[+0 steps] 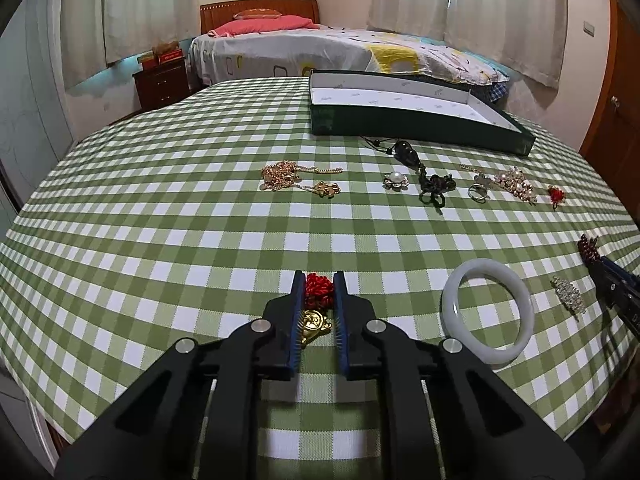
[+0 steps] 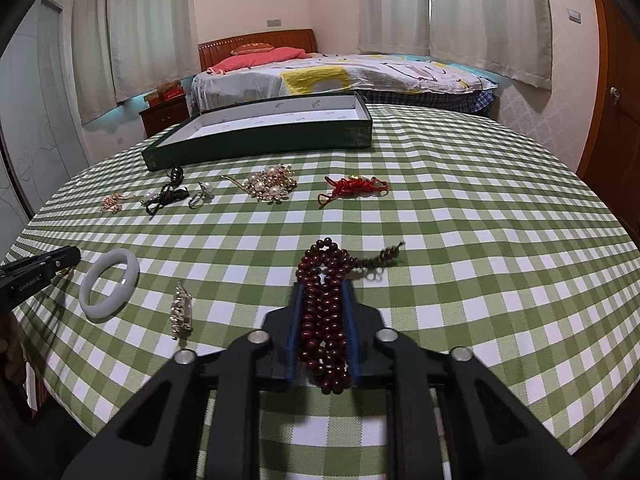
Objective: Organize jewelry
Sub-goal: 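Carry the red brooch in the left tool while the right tool carries the bead bracelet to the tray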
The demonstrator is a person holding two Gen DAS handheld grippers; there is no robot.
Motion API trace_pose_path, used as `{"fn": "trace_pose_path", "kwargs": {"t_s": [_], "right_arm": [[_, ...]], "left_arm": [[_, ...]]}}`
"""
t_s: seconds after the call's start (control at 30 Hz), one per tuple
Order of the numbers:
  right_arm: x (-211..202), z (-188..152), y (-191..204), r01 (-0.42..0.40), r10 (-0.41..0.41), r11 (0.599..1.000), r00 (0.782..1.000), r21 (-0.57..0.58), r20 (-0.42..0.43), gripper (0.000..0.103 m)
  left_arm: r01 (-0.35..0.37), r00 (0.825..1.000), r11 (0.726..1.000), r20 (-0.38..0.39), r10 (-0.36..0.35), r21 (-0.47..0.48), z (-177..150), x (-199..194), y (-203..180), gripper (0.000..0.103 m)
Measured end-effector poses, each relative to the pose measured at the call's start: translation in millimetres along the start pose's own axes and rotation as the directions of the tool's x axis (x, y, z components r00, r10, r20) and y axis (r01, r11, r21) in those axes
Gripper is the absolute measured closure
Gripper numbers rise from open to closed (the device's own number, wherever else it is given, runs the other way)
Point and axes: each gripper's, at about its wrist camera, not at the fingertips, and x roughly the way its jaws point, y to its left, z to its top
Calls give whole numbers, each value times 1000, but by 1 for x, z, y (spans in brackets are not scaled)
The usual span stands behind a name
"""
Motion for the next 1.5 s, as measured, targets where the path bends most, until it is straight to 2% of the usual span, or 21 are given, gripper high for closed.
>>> {"fn": "trace_pose_path", "kwargs": {"t_s": [0.1,0.17,0.5,0.8,1.0,1.2,1.37,1.5], "right_arm": [[-2,0,1,1,-1,1000,1000,-8,3,87],[-5,0,1,-2,2,1000,1000,-6,17,92],[-10,3,5,-4,5,1000,999,-16,40,92],[-31,22,17,-19,25,999,993,-50,116,92],[-42,57,24,-57,64,998,979,-40,195,92],[-35,112,25,-92,94,996,952,-20,291,92],[-10,152,25,-95,98,995,935,-24,340,92],[25,182,26,-99,101,995,932,-22,349,92]], "left_arm": [[7,1000,1000,6,-7,-10,0,-2,1,89],[16,1000,1000,15,-16,-14,1,-5,2,90],[24,999,1000,46,-24,-15,8,-14,-2,90],[39,996,999,82,-37,-20,25,-28,-6,90],[73,988,997,138,-72,0,59,-39,-19,90],[105,971,994,212,-108,23,111,-34,-33,90],[112,958,993,260,-120,46,156,-13,-44,90],[123,955,991,266,-130,44,190,14,-51,90]]}}
